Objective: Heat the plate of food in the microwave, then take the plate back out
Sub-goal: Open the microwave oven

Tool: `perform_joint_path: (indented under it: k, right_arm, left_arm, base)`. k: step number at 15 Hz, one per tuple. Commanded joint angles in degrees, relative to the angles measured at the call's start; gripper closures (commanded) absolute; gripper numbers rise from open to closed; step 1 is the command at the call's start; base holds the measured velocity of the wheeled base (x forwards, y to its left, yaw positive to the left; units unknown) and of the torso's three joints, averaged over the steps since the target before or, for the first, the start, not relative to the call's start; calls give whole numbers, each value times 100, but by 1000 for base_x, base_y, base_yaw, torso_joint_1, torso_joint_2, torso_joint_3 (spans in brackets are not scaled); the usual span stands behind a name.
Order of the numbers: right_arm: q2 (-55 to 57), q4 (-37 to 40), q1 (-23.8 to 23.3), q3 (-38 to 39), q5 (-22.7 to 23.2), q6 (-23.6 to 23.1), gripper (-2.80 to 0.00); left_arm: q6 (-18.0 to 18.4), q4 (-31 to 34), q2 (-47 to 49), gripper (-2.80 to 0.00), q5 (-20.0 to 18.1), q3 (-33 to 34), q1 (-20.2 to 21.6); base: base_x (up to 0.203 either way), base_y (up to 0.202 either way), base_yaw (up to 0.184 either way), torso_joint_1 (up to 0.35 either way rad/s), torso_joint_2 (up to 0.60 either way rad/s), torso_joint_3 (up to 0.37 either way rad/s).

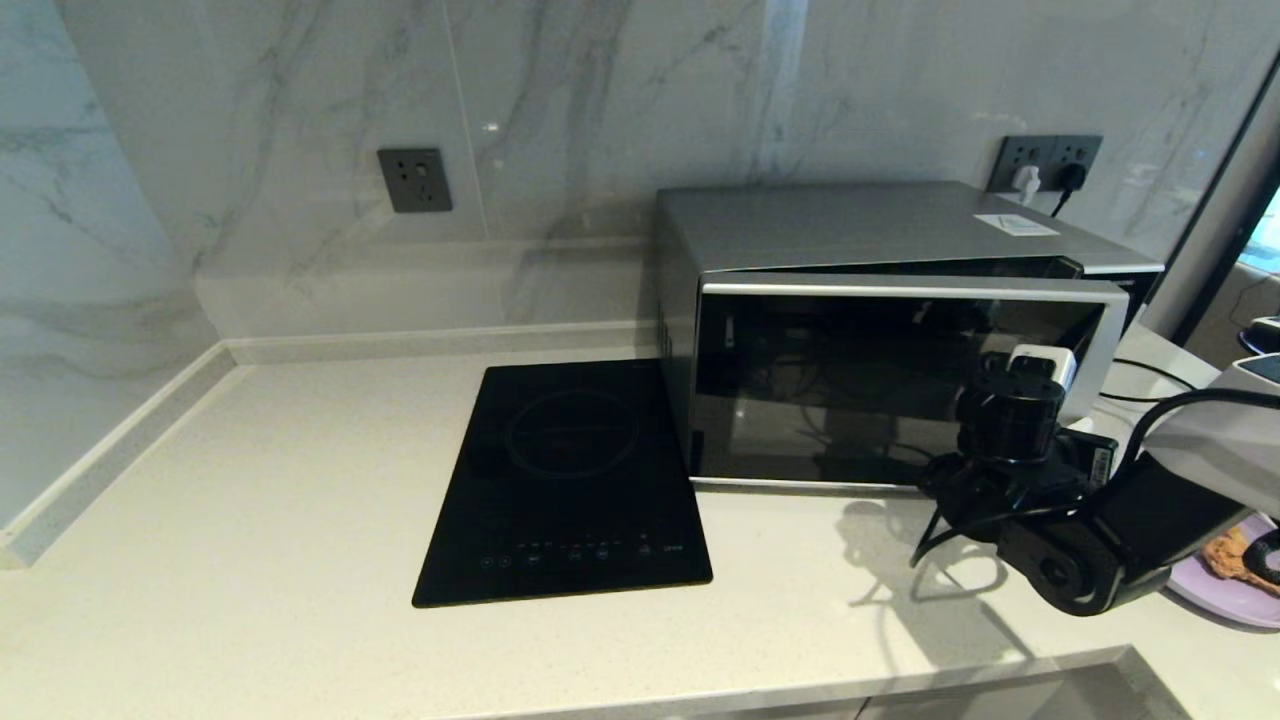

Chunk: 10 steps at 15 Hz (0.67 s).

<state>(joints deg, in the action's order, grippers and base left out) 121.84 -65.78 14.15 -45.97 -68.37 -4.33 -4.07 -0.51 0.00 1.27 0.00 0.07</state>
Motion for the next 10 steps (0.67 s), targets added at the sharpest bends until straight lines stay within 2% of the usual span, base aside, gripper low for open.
perform_joint_path:
  k: [1, 6, 10]
  right_arm:
    - [-228, -116, 231, 390, 89, -7, 0]
    - [-824, -128, 625, 758, 114, -4, 0]
    - [-820, -137, 773, 950, 96, 46, 0]
  left_arm:
    - [-6, -2, 9, 0, 5, 0, 1]
    - [-6, -2, 9, 0, 12, 0, 1]
    - [-6, -2, 9, 0, 5, 0, 1]
  base:
    - [0, 0, 0, 0, 0, 0]
    - [0, 0, 0, 0, 0, 0]
    - [0, 0, 0, 0, 0, 0]
